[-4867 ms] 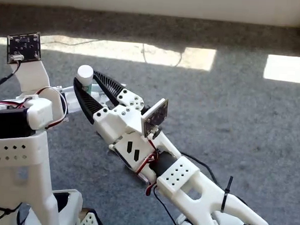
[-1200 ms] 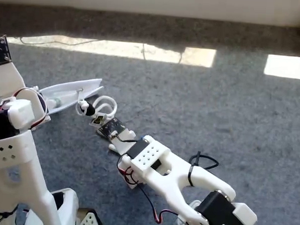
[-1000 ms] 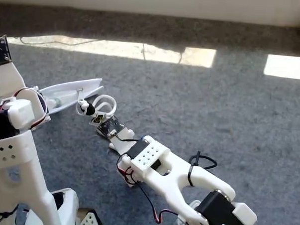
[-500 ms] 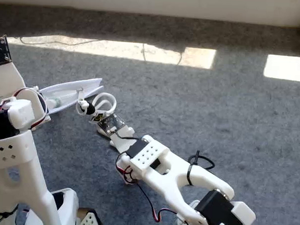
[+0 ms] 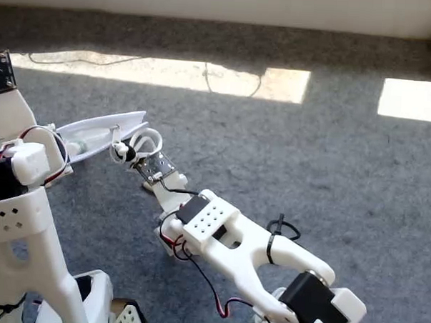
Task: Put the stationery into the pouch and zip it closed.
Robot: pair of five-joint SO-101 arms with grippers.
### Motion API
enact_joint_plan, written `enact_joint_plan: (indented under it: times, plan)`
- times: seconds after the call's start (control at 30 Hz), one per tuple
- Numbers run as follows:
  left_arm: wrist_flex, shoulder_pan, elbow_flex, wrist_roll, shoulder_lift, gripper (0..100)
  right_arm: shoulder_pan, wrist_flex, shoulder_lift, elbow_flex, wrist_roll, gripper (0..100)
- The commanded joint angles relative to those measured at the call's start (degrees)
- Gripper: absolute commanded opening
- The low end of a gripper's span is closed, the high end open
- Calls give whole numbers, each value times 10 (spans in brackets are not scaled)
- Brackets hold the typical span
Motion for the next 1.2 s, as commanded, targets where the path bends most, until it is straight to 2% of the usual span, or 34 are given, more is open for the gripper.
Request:
enact_joint_plan:
  times: [0.0,0.13,0.3,0.43,0.63,0.93,1.17]
  plan:
    - [2,-7,-15,4,-5,6,-1,-10,7,-29,-5,183]
    - [2,-7,-15,4,-5,6,-2,-10,52,-30,-3,159]
    - [3,-8,-15,-7,-5,6,0,-7,63,-32,-1,8]
    - [3,-8,-15,-7,-5,6,0,14,63,-30,3,5]
    - [3,-8,-15,-7,-5,6,21,124,49,-51,69,5]
    - [3,-8,-15,-7,-5,6,124,201,-111,-58,72,5]
    - [3,-7,-15,-7,-5,6,269,189,-133,-60,198,5]
